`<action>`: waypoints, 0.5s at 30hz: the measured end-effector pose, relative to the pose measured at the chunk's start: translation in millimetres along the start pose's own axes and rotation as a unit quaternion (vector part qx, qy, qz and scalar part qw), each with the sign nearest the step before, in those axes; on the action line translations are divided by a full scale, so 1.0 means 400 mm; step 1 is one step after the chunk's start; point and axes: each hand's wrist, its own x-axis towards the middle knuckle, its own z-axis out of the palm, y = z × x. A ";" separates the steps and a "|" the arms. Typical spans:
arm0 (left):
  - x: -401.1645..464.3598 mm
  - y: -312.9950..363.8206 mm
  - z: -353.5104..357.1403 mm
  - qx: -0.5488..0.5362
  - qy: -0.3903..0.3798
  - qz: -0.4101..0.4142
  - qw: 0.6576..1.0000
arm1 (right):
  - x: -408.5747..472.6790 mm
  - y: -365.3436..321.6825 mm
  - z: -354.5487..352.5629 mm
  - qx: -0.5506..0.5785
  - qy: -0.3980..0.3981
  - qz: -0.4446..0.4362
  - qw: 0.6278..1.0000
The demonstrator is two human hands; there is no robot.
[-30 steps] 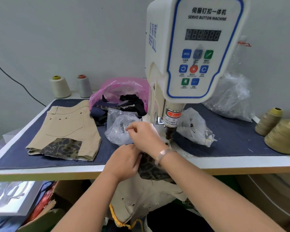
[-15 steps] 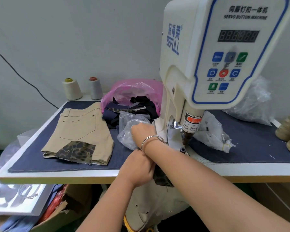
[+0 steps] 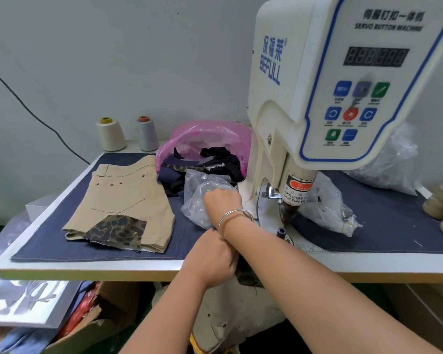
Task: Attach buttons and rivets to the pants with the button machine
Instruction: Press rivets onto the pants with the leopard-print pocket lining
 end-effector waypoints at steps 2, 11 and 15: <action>0.001 0.001 -0.001 -0.010 -0.002 0.000 1.000 | 0.000 0.001 0.002 0.004 0.008 0.002 1.000; -0.002 0.003 -0.005 -0.026 -0.030 -0.017 0.999 | -0.007 0.007 0.012 0.040 0.032 0.014 0.999; 0.001 0.001 -0.007 -0.018 -0.022 -0.014 0.999 | -0.014 0.011 0.011 0.080 0.030 0.034 0.996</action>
